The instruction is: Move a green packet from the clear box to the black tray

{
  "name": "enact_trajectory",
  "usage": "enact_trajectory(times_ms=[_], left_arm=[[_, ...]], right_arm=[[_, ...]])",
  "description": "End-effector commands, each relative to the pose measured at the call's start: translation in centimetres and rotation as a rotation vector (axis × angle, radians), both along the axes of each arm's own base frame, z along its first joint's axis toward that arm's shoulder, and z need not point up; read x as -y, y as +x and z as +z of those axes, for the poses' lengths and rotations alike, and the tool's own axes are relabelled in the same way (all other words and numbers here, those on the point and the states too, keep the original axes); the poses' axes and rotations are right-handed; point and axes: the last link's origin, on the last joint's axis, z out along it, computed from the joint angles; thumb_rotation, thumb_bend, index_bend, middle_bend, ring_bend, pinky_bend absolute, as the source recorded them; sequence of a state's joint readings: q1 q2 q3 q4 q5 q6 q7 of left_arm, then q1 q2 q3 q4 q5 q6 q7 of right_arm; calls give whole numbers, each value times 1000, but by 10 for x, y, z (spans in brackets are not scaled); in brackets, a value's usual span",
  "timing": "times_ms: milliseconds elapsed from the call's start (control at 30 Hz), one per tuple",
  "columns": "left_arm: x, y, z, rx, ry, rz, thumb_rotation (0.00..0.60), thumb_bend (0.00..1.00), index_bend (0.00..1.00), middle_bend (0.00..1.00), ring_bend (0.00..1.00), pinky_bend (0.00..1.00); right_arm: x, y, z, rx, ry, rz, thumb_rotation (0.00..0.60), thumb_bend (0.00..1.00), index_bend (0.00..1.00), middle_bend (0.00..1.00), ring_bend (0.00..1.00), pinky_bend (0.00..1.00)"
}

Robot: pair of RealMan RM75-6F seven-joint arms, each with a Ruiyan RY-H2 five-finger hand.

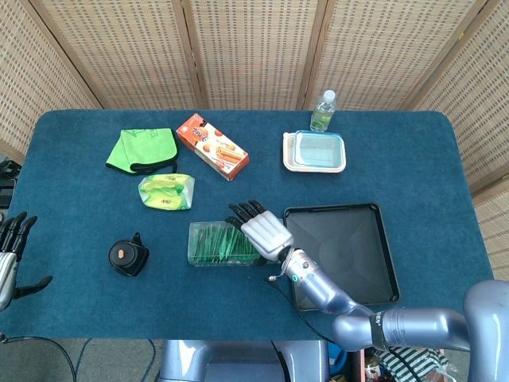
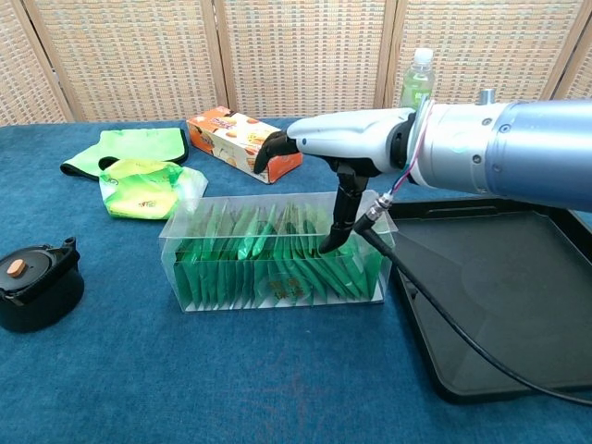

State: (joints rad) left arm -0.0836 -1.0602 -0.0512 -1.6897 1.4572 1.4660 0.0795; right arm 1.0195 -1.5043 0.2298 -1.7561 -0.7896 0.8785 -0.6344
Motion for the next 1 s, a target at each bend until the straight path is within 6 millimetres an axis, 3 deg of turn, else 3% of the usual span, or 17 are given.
enact_trajectory(times_ms=[33,467,633,1000], left_arm=[[0,0,1,2,1,0,600,130,0,0,0,0],[0,0,2,8,1,1,600,130,0,0,0,0],[-1,-2,3,11,0,11,600,130,0,0,0,0],[-2,-3,6,22,-3,13,600,130,0,0,0,0]], right_arm=[[1,0,-3,-9,-4,-4,600,180,176,0,0,0],[9,6,-2,27,-39,-28,600,535,321,0,0,0],[17,15,10,67,-81,-23,600,558,331,0,0,0],[61,20,26,69,-192,-117,600,562,353,0,0,0]])
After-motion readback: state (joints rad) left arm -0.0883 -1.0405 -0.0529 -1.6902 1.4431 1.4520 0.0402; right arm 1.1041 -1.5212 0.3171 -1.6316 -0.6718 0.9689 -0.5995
